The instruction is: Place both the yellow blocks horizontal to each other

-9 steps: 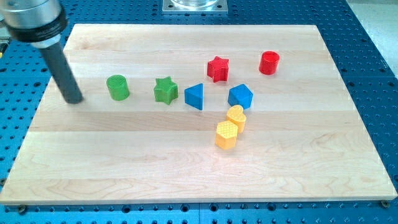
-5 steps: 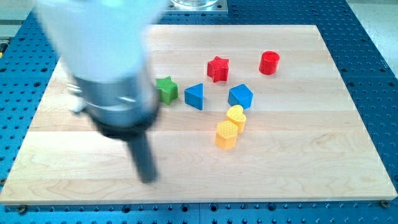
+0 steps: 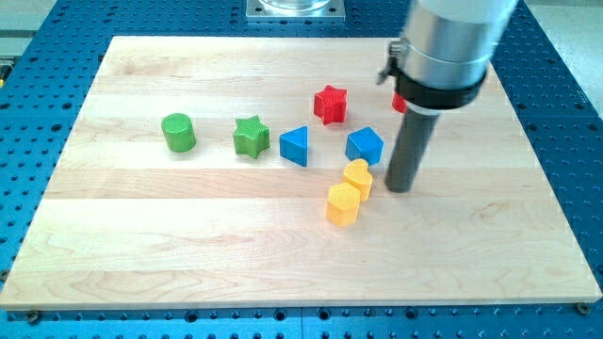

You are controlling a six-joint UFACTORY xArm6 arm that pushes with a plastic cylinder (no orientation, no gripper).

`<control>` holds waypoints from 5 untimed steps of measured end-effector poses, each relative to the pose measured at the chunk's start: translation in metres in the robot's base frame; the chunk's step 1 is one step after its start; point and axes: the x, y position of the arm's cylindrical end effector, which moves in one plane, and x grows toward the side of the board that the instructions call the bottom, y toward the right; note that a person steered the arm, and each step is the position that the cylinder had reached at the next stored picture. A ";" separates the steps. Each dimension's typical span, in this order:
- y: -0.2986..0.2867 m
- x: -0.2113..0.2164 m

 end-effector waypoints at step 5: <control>-0.118 0.012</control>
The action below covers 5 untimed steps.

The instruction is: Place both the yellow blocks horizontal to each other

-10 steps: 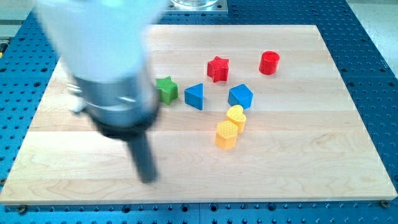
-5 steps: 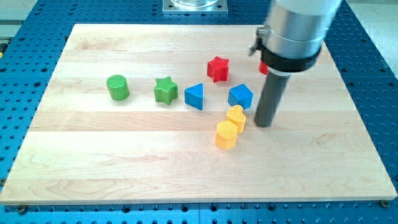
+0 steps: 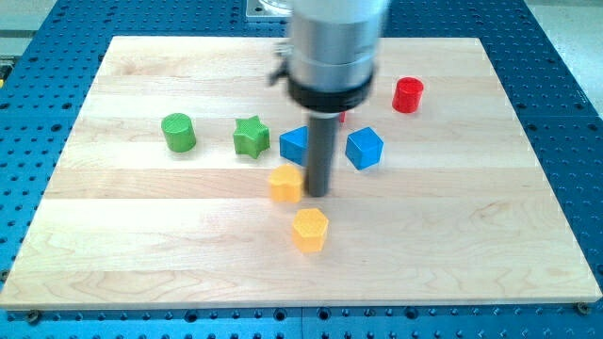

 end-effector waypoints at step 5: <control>-0.078 -0.009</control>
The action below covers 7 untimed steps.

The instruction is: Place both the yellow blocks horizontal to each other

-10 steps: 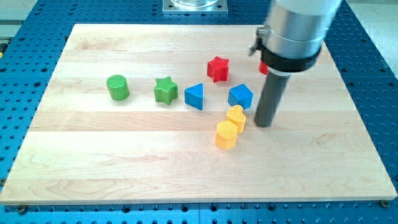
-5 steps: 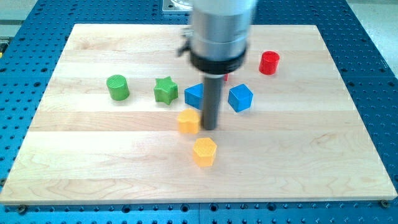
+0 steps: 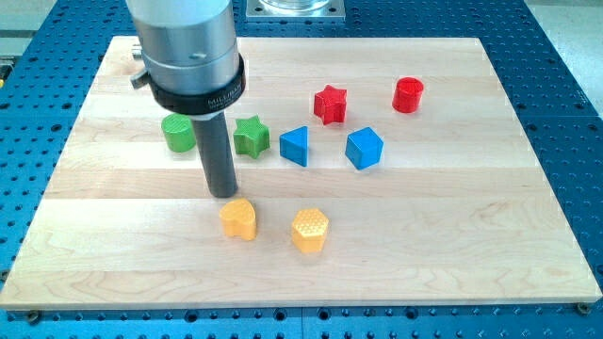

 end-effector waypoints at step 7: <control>0.330 -0.135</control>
